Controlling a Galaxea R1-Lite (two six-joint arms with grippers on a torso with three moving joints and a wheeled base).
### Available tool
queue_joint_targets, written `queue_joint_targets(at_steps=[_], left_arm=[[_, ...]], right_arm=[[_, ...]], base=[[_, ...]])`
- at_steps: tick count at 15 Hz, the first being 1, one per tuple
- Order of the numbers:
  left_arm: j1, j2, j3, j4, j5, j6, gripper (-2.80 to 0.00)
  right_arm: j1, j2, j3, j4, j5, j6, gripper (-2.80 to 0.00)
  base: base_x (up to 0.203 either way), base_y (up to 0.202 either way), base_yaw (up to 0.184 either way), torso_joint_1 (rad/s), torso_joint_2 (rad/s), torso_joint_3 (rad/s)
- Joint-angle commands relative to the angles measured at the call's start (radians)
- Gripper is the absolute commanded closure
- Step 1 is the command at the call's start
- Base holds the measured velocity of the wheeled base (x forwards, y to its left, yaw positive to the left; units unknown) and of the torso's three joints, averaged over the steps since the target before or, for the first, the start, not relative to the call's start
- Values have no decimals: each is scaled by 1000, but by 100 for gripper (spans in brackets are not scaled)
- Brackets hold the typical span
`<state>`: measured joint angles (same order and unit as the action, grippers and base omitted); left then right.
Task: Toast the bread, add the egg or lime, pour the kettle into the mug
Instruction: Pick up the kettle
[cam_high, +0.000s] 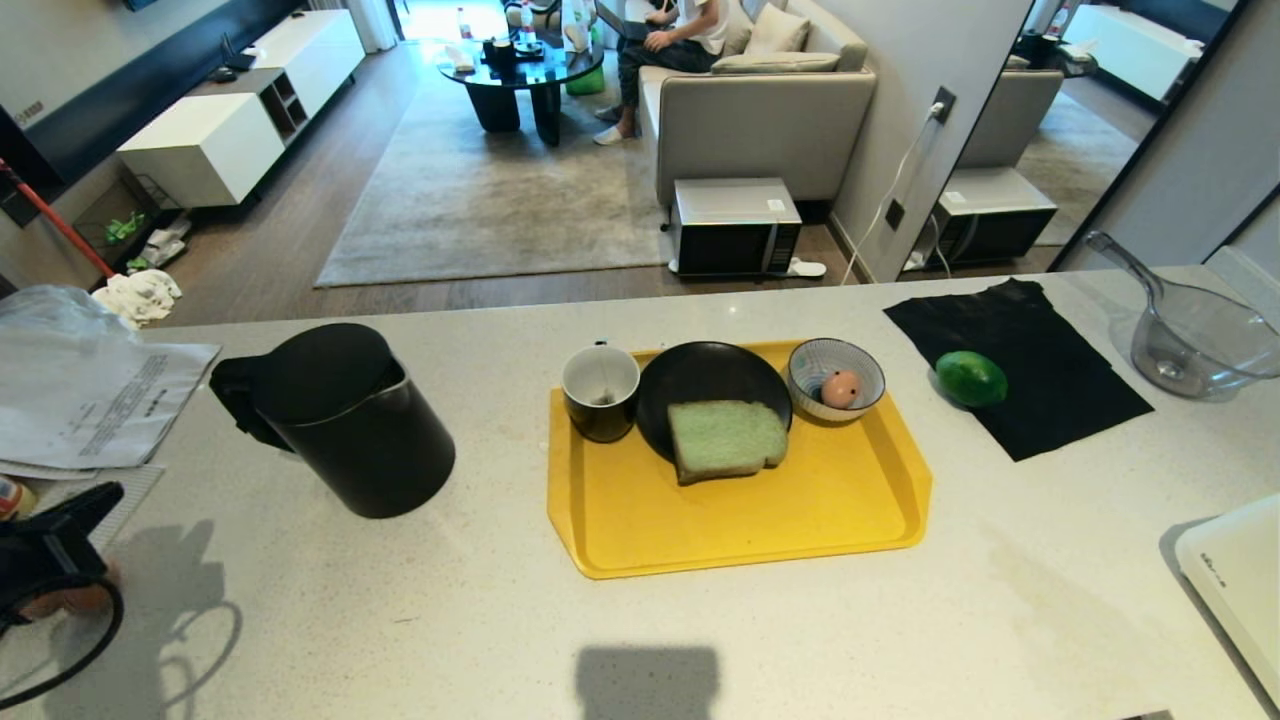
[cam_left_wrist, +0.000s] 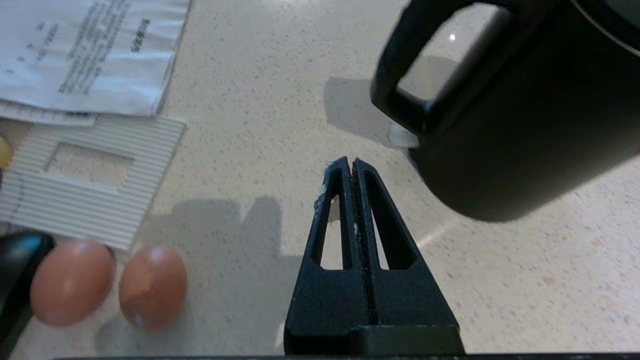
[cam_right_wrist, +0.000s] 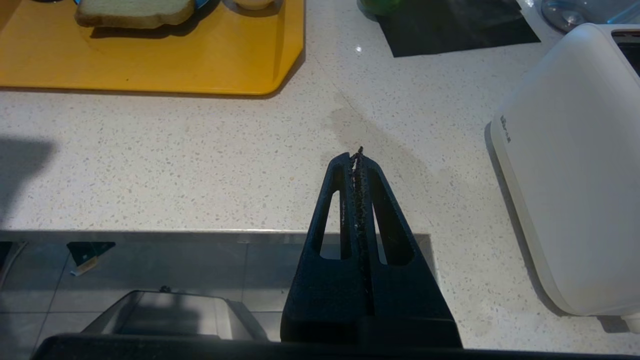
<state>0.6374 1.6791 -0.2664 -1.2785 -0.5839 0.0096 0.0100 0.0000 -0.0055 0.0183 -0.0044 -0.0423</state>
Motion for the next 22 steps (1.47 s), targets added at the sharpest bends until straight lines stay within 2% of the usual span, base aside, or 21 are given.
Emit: queue_joint_targets(at_steps=[1, 6, 9, 12, 15, 16, 19, 21, 22], left_arm=[[1, 66, -63, -7, -9, -1, 0], [10, 125, -82, -5, -155, -26, 0], [24, 155, -137, -10, -257, -25, 0], [73, 172, -157, -29, -343, -21, 0], [148, 169, -147, -24, -472, -20, 0], [151, 168, -150, -28, -493, -17, 0], [151, 142, -147, -29, -501, 31, 0], [153, 82, -128, -14, -500, 12, 0], [157, 41, -119, -4, -498, -35, 0]], right_arm=[[1, 0, -1, 0, 0, -1, 0], [1, 0, -1, 0, 0, -1, 0], [1, 0, -1, 0, 0, -1, 0], [1, 0, -1, 0, 0, -1, 0], [1, 0, -1, 0, 0, -1, 0], [0, 0, -1, 0, 0, -1, 0], [0, 1, 0, 0, 0, -1, 0], [-1, 0, 1, 0, 0, -1, 0], [1, 0, -1, 0, 0, -1, 0]], base=[[0, 0, 0, 0, 0, 0], [0, 0, 0, 0, 0, 0], [0, 0, 0, 0, 0, 0], [0, 0, 0, 0, 0, 0], [0, 0, 0, 0, 0, 0], [0, 0, 0, 0, 0, 0], [0, 0, 0, 0, 0, 0], [0, 0, 0, 0, 0, 0], [0, 0, 0, 0, 0, 0]])
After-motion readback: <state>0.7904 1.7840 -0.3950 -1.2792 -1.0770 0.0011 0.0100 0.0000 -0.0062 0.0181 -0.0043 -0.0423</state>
